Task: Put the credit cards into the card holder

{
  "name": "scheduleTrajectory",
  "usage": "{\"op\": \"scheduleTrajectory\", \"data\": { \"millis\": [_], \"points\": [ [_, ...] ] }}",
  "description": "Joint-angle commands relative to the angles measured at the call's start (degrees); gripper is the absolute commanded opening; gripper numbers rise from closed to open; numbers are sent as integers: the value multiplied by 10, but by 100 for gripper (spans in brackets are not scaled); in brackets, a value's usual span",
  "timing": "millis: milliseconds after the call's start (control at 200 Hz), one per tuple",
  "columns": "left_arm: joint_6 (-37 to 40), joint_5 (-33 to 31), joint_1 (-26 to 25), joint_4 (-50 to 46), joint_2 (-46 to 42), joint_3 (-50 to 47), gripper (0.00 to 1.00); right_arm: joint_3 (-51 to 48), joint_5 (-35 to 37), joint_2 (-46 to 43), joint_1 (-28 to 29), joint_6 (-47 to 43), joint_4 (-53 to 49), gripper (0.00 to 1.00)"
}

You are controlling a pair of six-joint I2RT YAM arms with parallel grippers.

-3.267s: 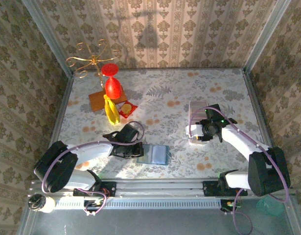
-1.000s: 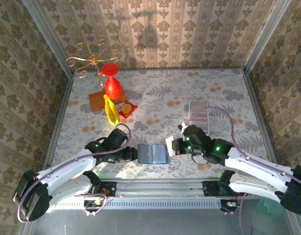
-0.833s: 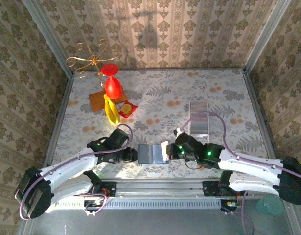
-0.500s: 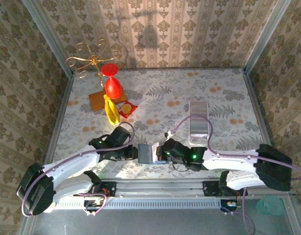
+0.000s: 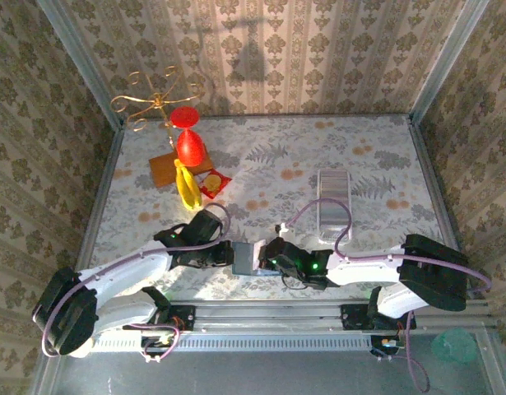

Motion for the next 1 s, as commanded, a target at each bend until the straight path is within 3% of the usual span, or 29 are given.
{"op": "scheduleTrajectory", "data": {
  "millis": [0,995],
  "points": [
    [10,17,4,9,5,19,7,-14,40,8,4,29,34,0],
    [4,-6,2,41,57,-50,3,-21,16,48,4,57,83,0]
  ]
}}
